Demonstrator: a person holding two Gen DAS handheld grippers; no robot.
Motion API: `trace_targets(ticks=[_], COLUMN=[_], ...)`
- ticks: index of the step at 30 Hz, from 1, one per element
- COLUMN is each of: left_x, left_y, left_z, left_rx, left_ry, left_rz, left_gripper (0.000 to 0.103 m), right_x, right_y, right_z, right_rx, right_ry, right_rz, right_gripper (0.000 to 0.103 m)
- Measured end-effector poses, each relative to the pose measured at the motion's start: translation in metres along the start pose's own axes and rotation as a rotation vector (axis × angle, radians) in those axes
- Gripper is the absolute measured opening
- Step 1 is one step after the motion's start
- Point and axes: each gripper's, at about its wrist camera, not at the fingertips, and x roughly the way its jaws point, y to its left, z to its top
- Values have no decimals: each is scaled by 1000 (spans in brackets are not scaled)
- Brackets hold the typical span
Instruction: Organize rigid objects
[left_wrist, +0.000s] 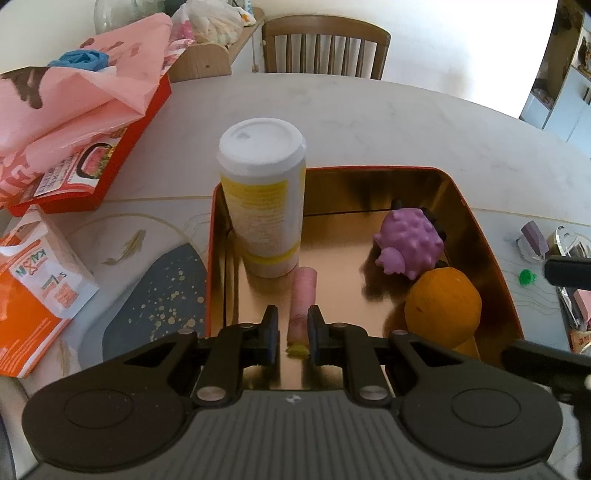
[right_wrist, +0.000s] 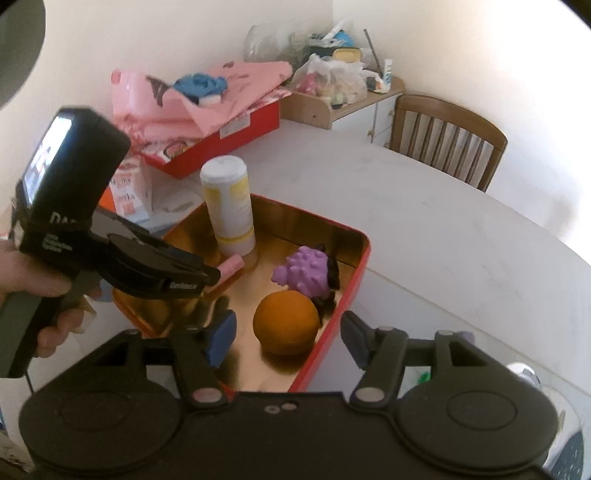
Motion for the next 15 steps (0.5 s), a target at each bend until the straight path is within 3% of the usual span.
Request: trace_targets(ticks=[6, 10, 15], left_x=[-16, -32, -50], left_y=[-1, -9, -28], left_z=[-4, -7, -9], left_rx=[-27, -47, -34], left_ry=[-9, -33, -59], left_rz=[-33, -67, -104], left_gripper=[16, 16, 17], right_x=[-22, -41, -68], right_y=[-10, -20, -36], right_z=[-8, -17, -30], right_rx=[64, 104, 128], right_ry=[1, -13, -33], right_rz=[-13, -25, -57], right_gripper=[64, 74, 76])
